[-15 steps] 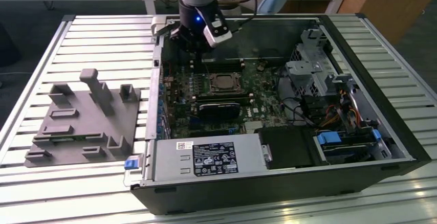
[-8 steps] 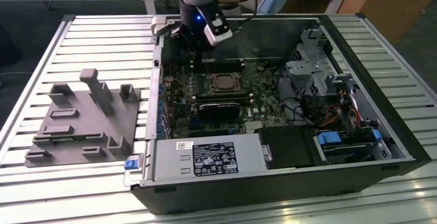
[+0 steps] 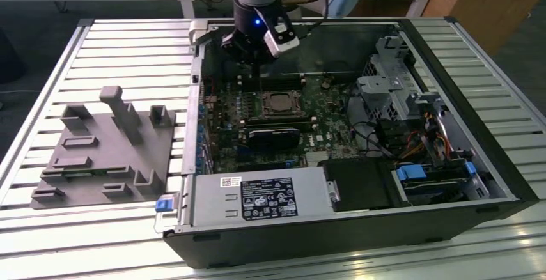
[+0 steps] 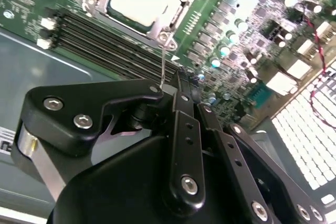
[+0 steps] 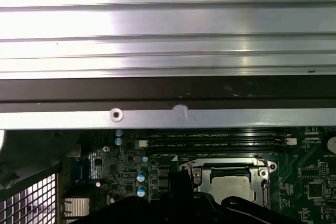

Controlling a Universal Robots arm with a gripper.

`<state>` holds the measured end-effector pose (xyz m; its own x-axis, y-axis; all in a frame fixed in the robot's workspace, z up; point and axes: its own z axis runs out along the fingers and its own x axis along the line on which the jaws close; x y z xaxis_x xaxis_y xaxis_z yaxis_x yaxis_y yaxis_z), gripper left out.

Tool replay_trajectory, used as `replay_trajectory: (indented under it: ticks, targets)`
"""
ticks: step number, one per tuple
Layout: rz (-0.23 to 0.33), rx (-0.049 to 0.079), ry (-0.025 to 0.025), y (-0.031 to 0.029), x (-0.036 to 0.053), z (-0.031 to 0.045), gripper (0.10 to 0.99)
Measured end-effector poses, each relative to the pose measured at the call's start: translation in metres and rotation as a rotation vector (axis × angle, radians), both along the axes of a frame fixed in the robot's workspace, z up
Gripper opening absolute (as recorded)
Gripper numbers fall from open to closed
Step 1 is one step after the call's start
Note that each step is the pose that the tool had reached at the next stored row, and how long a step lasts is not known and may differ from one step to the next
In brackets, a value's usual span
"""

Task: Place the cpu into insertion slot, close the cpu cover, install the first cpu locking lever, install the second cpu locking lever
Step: 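Install the first cpu locking lever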

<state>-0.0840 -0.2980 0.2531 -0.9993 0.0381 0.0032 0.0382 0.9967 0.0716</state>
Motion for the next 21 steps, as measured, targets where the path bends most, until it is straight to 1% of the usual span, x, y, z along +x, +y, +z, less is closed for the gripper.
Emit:
replay_trajectory:
  ticks: [10, 12, 14, 15, 17, 18, 19, 20, 21]
  targets:
    - [0.000, 0.000, 0.0001, 0.0000, 0.0191, -0.0008, 0.114]
    - [0.000, 0.000, 0.0001, -0.0001, 0.0211, -0.0008, 0.114]
    - [0.000, 0.000, 0.0000, 0.0000, 0.0211, -0.0009, 0.114]
    - [0.000, 0.006, -0.0001, 0.0000, 0.0212, -0.0010, 0.114]
    - [0.000, 0.041, -0.0001, -0.0003, 0.0211, -0.0011, 0.114]
    - [0.000, 0.053, -0.0004, -0.0004, 0.0212, -0.0015, 0.114]
    - [0.001, 0.055, -0.0015, -0.0003, 0.0212, -0.0022, 0.114]
    - [0.003, 0.055, -0.0037, -0.0003, 0.0213, -0.0026, 0.114]
    - [0.005, 0.055, -0.0094, -0.0004, 0.0213, -0.0032, 0.114]
